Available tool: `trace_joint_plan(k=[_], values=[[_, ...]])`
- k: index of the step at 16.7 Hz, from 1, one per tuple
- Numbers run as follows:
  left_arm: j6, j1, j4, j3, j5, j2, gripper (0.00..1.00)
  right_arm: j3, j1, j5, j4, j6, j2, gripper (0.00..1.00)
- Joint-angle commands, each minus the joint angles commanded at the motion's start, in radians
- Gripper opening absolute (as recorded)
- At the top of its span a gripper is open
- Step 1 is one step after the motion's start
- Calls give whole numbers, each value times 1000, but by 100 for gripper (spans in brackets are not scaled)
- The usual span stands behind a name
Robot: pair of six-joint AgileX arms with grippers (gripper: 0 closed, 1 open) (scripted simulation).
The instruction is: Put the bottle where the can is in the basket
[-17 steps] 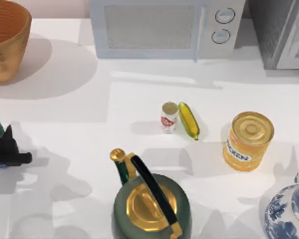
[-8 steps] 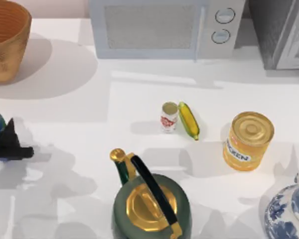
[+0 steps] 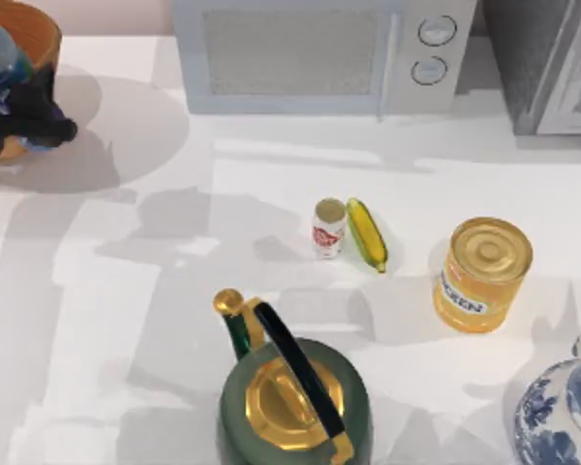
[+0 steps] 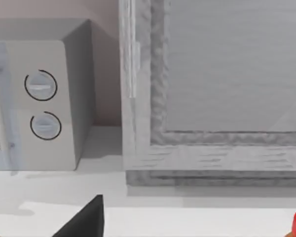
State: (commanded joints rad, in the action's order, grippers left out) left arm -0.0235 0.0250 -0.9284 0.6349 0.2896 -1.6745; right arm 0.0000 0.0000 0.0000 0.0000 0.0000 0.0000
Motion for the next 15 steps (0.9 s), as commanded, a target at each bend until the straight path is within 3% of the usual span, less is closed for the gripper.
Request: trace_joint_plan(k=[8, 11, 15], values=[[48, 127, 726, 559, 40, 19, 0, 0, 0, 0, 0, 0, 0, 100], [89, 188, 861, 686, 22, -9, 0, 0, 0, 0, 0, 0, 0, 100], [126, 235, 913, 761, 0, -31, 0, 0, 0, 0, 0, 0, 0, 100]])
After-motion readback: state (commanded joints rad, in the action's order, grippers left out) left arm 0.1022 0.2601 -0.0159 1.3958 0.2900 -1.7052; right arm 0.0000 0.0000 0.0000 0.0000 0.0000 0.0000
